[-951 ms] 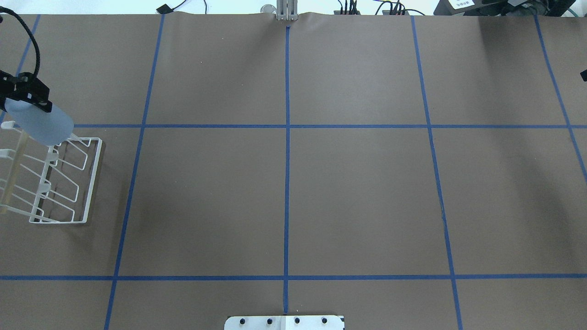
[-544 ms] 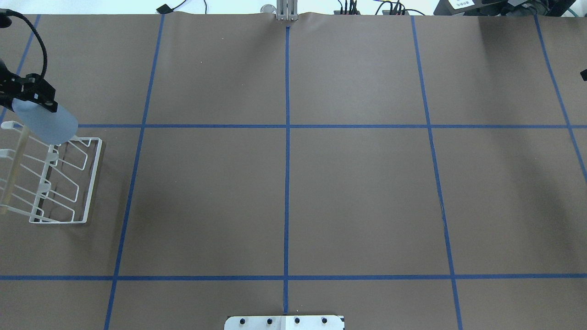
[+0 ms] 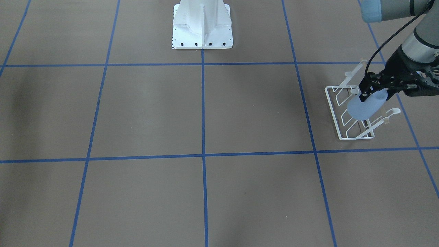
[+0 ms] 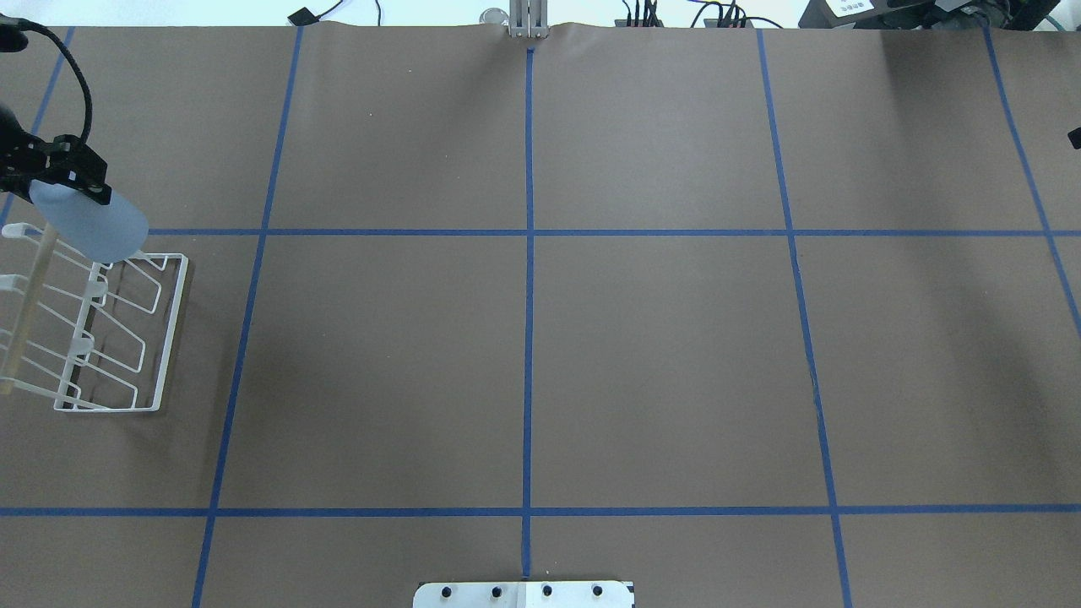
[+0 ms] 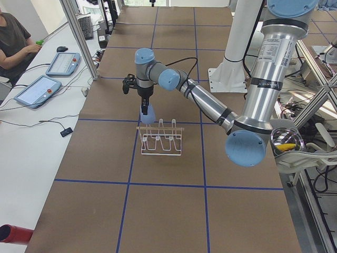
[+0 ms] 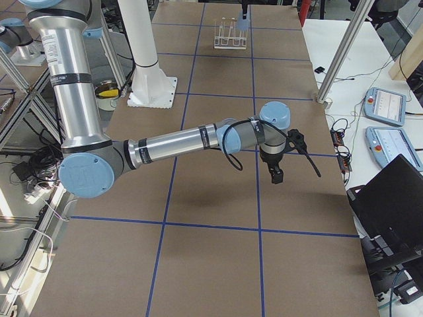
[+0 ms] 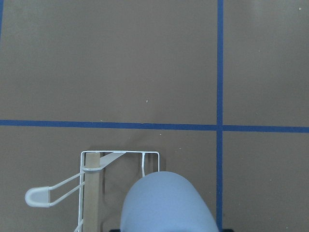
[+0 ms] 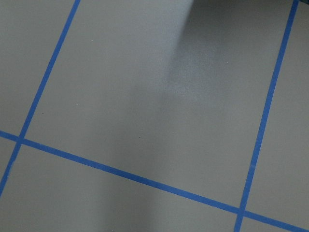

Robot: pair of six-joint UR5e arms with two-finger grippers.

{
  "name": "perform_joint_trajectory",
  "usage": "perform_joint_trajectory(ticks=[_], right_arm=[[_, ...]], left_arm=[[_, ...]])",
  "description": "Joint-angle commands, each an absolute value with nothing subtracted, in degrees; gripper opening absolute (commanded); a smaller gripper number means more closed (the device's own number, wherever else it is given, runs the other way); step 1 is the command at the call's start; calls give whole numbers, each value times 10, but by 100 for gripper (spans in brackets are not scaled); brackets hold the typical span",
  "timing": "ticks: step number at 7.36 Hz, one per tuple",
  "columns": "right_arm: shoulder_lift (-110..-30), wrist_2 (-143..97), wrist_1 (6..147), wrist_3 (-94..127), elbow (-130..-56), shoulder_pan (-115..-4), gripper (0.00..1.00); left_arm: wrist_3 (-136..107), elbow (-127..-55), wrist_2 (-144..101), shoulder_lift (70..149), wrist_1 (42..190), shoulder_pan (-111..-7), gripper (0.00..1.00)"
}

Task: Hang cup on cup holder
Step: 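Lower the cup onto the rack's hook with the left gripper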

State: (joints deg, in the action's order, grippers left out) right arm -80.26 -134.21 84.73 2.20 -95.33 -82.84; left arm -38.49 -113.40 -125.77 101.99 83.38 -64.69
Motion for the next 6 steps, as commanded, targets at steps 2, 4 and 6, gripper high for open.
perform_joint_trajectory(ticks=[2,4,6], right_arm=[[-802,-1342,847,23,-954,-828,100],[-803,-1342,847,24,-954,-828,100],[-803,-1342,847,25,-954,-828,100]], left_arm=[[-385,-1120,-1262,1020,841,-645,0],[-385,-1114,-1263,1020,845,-644,0],[-385,-1104,-1266,1020,852,-643,0]])
